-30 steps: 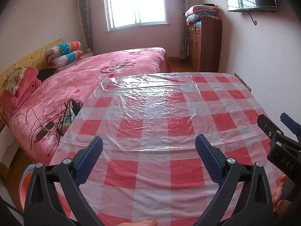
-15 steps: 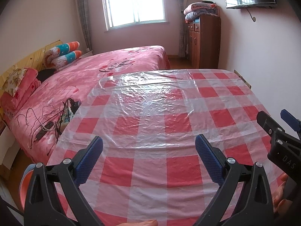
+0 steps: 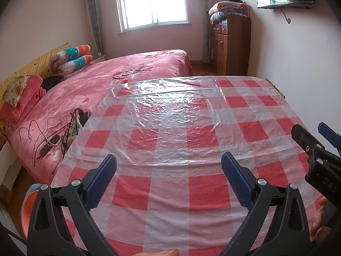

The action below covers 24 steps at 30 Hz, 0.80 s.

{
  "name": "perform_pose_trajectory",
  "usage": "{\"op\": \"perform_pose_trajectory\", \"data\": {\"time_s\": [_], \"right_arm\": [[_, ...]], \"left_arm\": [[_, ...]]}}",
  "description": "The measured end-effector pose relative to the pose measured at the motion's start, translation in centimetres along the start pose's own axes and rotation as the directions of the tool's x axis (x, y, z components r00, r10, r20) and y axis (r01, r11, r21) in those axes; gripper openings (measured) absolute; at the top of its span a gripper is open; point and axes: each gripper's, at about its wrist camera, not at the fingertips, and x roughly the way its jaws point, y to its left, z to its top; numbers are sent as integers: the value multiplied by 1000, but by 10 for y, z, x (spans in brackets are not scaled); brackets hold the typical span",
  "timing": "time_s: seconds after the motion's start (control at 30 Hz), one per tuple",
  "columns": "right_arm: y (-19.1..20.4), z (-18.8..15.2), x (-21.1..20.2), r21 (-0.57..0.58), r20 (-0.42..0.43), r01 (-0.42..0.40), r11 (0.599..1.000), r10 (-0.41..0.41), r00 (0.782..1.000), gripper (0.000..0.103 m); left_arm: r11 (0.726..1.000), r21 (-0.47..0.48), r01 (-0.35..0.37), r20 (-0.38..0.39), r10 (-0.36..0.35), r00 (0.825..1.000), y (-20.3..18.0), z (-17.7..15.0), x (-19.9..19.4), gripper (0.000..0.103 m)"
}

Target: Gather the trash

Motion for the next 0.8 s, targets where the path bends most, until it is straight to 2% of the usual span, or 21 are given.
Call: {"op": "perform_pose_trajectory", "data": {"time_s": [0.8], "right_arm": [[5, -2, 4, -13, -9, -12, 1000, 12, 1000, 94]], "left_arm": [[1000, -9, 3, -15, -3, 1000, 3, -4, 6, 99]]}}
